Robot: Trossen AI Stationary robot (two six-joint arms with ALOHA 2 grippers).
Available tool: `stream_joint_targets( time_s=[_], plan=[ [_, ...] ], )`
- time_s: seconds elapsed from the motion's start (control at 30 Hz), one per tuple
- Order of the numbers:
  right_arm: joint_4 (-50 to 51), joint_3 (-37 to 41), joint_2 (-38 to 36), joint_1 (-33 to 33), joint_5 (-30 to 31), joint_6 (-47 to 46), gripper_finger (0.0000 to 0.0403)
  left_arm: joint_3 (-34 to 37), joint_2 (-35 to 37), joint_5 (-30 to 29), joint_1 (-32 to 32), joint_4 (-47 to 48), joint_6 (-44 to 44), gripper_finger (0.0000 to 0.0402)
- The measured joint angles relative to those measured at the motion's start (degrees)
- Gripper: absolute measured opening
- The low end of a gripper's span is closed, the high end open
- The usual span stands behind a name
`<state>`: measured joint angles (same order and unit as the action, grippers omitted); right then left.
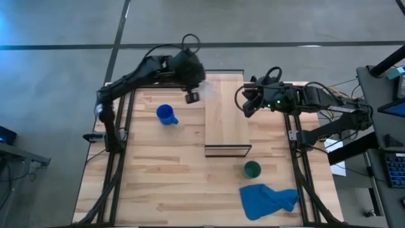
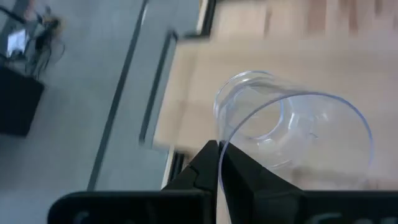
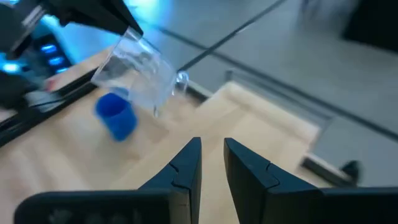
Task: Stack small to large cups/mugs on shelf
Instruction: Put the transparent mug on the shelf
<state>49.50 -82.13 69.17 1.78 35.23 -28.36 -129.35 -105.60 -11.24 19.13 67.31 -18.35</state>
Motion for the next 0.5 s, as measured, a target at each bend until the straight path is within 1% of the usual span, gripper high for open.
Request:
stream_joint_targets(
  time_s=[0.07,0.17,0.3,0.37,0.43,0.5],
  plan=[
    [0.0,0.7,0.0,0.1,2.8,-0.2,0.0063,-2.6,-3.1,2.3,0.7,-2.9,0.1,0.0000],
    [-0.6,2.2,0.0,1.2,3.8,-1.3,0.0063,-5.7,-7.5,3.3,1.7,-4.4,0.1,0.0000],
    [-1.1,5.6,0.0,4.9,3.9,-6.9,0.0063,-4.4,-10.3,3.3,3.1,-4.8,1.7,0.0000],
    [-3.6,8.1,0.0,7.5,3.9,-8.2,0.0063,-4.4,-11.0,3.3,4.0,-4.7,3.0,0.0000],
    [-8.5,10.7,0.1,10.3,3.1,-8.2,0.0063,-4.7,-11.5,3.2,4.6,-5.4,3.1,0.0000],
    [-14.7,13.3,0.0,13.3,0.1,-7.3,0.0063,-5.0,-11.2,3.4,4.9,-6.9,4.5,0.0000]
  ],
)
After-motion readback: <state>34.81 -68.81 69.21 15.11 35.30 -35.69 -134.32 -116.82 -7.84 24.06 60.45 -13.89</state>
